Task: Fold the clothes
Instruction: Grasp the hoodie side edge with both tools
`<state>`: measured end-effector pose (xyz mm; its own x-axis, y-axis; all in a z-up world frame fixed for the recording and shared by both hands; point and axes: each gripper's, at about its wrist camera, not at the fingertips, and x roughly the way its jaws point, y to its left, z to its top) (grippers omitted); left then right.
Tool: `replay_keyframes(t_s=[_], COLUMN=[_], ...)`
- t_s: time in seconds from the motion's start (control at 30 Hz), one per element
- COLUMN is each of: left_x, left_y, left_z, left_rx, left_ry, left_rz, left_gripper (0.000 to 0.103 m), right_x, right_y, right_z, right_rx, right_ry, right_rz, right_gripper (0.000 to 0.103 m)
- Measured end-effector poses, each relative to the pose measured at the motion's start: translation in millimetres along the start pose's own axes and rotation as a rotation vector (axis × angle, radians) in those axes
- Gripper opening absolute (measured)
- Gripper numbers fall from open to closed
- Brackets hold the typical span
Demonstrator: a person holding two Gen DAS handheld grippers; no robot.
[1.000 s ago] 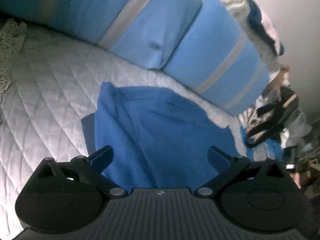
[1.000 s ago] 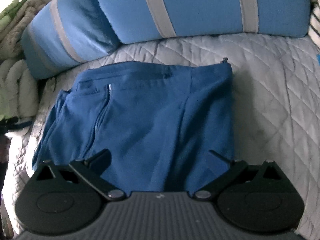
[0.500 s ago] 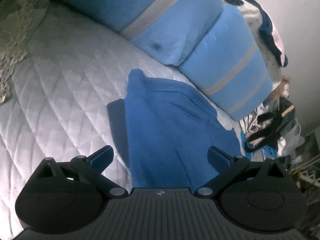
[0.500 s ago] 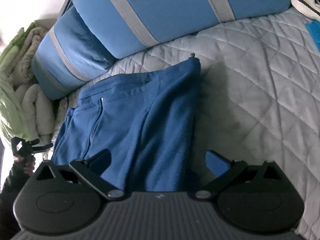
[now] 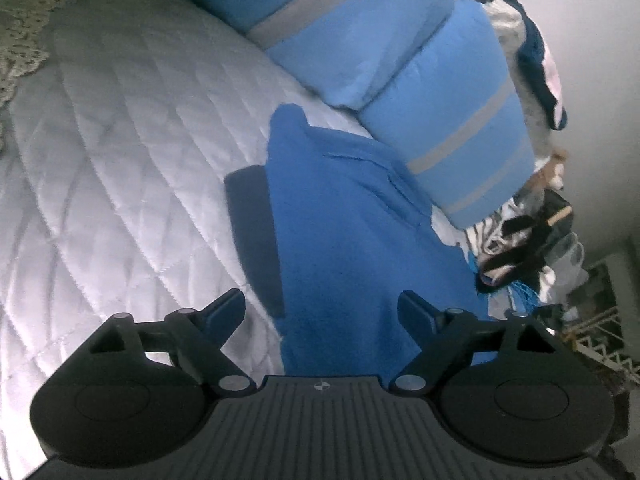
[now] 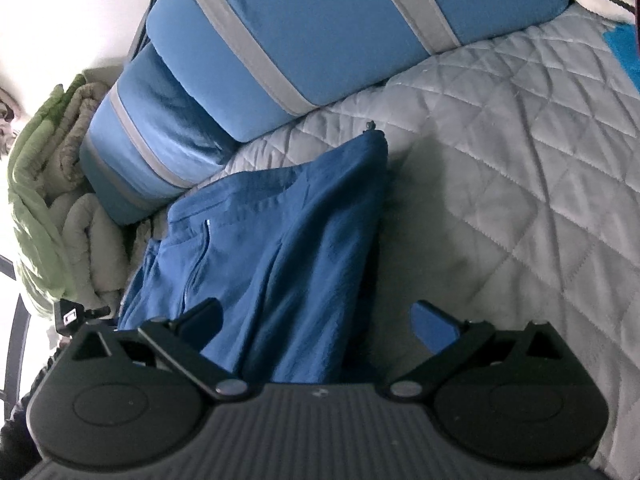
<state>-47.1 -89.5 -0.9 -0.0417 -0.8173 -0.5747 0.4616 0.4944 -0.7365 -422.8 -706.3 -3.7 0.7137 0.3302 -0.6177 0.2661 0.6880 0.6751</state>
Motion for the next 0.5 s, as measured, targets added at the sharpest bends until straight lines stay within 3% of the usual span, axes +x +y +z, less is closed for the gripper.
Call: replay_keyframes(t_s=[0.27, 0.37, 0.5], left_x=[11.5, 18.6, 26.0], left_y=[8.6, 12.5, 20.2], left_z=[0.6, 0.3, 0.7], left_rx=[-0.002, -0.005, -0.023], left_ry=[0.014, 0.023, 0.032], left_rz=[-0.063, -0.062, -0.09], left_gripper=[0.086, 0.095, 0.096], right_x=[13.2, 19.9, 29.5], right_y=[-18.7, -25.5, -33.3], right_z=[0.0, -0.1, -0.3], right_rx=[0.06, 0.079, 0.104], right_ry=[0.002, 0.008, 0.024], right_rz=[0.06, 0.083, 0.113], right_gripper=[0.102, 0.102, 0.102])
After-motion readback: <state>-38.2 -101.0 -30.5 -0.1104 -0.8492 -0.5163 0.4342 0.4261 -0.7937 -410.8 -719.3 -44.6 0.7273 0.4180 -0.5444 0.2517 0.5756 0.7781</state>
